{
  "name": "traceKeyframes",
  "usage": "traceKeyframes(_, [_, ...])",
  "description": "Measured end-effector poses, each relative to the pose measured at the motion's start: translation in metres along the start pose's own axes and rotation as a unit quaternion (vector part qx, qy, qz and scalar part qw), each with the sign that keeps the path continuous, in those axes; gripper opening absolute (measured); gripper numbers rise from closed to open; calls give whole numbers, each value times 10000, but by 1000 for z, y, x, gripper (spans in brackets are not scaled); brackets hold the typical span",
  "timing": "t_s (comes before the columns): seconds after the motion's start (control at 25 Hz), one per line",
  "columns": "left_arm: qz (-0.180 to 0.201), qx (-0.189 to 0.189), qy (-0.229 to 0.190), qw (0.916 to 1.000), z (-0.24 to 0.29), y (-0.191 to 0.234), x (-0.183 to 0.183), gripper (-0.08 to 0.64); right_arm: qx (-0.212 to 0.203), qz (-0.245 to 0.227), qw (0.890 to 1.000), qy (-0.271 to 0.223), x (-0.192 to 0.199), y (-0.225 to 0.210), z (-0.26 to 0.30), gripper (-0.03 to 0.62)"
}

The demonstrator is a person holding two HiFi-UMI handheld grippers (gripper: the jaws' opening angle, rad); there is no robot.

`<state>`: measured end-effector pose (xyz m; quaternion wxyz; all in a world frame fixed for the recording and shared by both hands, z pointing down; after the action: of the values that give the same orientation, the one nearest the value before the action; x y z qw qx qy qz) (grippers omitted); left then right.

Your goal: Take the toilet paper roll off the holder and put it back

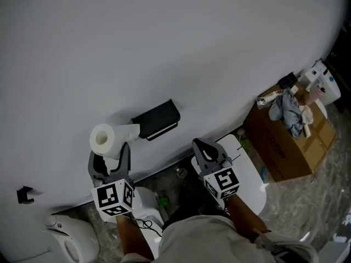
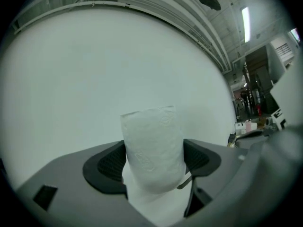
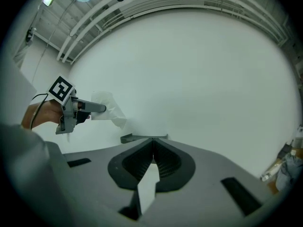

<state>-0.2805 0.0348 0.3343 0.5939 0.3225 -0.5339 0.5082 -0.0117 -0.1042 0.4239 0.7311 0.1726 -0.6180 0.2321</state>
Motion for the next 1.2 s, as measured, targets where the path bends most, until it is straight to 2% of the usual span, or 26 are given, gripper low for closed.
traceKeyframes(0.4, [128,868,-74,9961,63,-29,-14,382,718,81,9974,31,2,-18,-10,5])
traceKeyframes(0.64, [177,1233,-102,9922,89,-46,-19,382,1033,93,9946,49,3,-27,-17,5])
traceKeyframes(0.88, [269,1442,-46,9892,108,-61,-22,382,1295,122,9915,83,2,-35,-24,5])
traceKeyframes(1.2, [296,1569,89,9871,123,-70,-15,382,1450,91,9893,158,5,-36,-26,5])
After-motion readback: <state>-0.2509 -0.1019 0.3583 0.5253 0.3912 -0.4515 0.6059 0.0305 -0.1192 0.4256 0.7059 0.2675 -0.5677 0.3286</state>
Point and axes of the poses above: the fingertips, and each gripper's own axes: z forward along the fingers, y to its left, x out of its underside, the point moved 10 cm from there along -z, backward along the fingers, and after that the axes turned 9 degrees about y, right-handed, at the moved point
